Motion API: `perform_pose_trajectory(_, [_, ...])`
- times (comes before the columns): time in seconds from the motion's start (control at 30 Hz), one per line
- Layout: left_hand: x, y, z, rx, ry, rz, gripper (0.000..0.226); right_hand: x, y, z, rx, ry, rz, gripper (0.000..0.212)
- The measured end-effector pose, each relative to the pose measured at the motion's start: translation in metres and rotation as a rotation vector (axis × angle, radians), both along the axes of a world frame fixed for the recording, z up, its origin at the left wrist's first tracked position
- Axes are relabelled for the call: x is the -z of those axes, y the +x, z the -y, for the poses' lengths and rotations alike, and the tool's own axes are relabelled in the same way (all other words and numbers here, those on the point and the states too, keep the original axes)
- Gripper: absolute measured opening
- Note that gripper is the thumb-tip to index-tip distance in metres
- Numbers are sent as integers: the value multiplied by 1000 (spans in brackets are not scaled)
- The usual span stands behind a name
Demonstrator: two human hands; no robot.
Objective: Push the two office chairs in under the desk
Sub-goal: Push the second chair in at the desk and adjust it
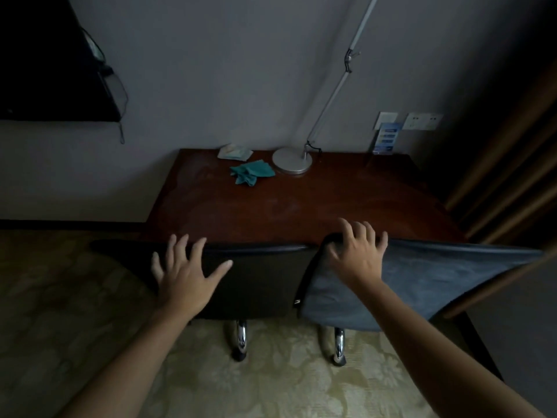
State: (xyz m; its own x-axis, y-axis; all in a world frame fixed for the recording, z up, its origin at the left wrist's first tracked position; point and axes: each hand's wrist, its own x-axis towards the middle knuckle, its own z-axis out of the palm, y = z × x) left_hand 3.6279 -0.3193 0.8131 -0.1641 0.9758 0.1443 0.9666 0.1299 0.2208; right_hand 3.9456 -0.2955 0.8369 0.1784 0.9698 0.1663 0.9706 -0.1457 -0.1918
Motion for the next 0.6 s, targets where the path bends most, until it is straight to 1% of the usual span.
perform_pose_trajectory(0.07, [4,3,-7,1,-3,-53,76,6,2,-11,-5,-89,15,59])
perform_pose_trajectory(0.13, [6,4,-13,6,25,-101,74,12,6,-19,-36,-112,35,55])
perform_pose_trajectory(0.2, [7,5,-16,4,56,-134,72,15,10,-21,-69,-64,-1,50])
perform_pose_trajectory(0.3, [7,5,-15,6,39,-154,68,14,13,-18,-46,-26,-90,54])
perform_pose_trajectory(0.47, [7,5,-14,12,57,-157,69,18,40,8,-88,-1,-53,53])
perform_pose_trajectory(0.6, [5,6,-12,12,65,-156,68,19,60,15,-94,19,-88,44])
